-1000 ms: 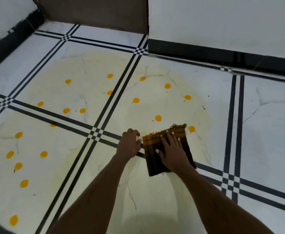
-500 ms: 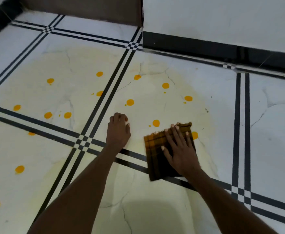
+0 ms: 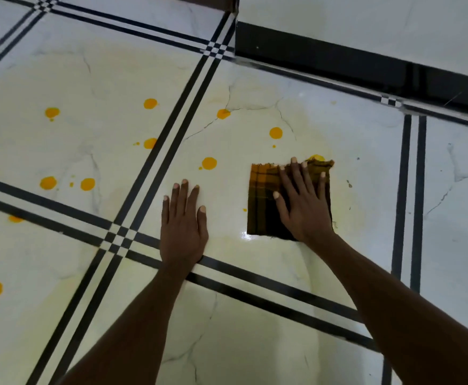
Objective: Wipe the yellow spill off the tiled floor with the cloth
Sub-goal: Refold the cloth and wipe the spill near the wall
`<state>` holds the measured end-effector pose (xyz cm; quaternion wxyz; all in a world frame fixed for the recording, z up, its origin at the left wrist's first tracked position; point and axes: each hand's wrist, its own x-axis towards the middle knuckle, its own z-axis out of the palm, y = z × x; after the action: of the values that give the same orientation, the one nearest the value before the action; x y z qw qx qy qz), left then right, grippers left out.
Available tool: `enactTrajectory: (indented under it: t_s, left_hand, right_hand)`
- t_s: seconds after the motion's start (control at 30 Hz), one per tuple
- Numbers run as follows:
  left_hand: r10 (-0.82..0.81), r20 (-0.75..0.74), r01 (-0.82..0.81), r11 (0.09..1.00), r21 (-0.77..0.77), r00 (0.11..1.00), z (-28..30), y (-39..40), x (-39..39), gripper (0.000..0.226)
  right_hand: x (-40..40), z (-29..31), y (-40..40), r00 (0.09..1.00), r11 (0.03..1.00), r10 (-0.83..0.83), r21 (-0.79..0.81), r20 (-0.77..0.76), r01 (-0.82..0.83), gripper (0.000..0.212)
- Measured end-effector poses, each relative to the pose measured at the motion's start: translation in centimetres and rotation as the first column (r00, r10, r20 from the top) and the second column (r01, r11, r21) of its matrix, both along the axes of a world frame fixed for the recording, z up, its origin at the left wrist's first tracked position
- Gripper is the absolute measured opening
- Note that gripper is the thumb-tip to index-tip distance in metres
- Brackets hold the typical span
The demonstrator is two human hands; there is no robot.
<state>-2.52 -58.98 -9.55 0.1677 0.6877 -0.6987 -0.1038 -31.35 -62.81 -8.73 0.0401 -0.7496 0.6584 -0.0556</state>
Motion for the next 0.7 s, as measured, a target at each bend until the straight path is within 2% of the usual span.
enactTrajectory:
  t_s: [0.13, 0.2, 0.27, 0.37, 0.47, 0.57, 0.7]
  left_hand:
    - [0.015, 0.011, -0.015, 1.0, 0.028, 1.0, 0.1, -0.1, -0.1, 0.057]
    - [0.02, 0.025, -0.02, 0.999, 0.025, 0.999, -0.1, -0.1, -0.1, 0.059]
    - [0.028, 0.033, -0.028, 0.999, 0.017, 0.999, -0.3, -0.2, -0.1, 0.059]
    - [0.024, 0.036, -0.024, 1.0, 0.009, 0.999, -0.5, -0.2, -0.1, 0.059]
    - [0.021, 0.031, -0.021, 1.0, 0.002, 0.999, -0.6, -0.2, 0.0, 0.059]
    - [0.021, 0.026, -0.022, 1.0, 0.004, 0.999, -0.7, -0.2, 0.0, 0.06]
    - [0.039, 0.022, -0.04, 0.999, 0.015, 0.999, -0.4, -0.2, -0.1, 0.062]
  right_hand:
    - [-1.4, 0.6, 2.6, 0.946, 0.948, 0.319, 0.046, -0.064, -0.316, 0.064]
    - [-3.1, 0.9, 1.9, 0.909, 0.914, 0.405, 0.046, -0.093, -0.403, 0.066]
    - [-5.0, 0.8, -0.5, 0.931, 0.941, 0.339, 0.039, -0.133, -0.337, 0.068]
    - [-5.6, 1.0, -6.3, 0.985, 0.995, 0.078, 0.072, -0.153, -0.067, 0.074]
    - [-1.9, 1.0, -10.0, 0.996, 0.994, -0.007, 0.108, -0.085, 0.016, 0.082]
    - [3.2, 0.6, -9.8, 0.999, 0.999, 0.02, 0.049, -0.031, -0.018, 0.087]
    - [4.6, 1.0, -2.8, 0.964, 0.963, 0.266, 0.039, -0.017, -0.266, 0.083]
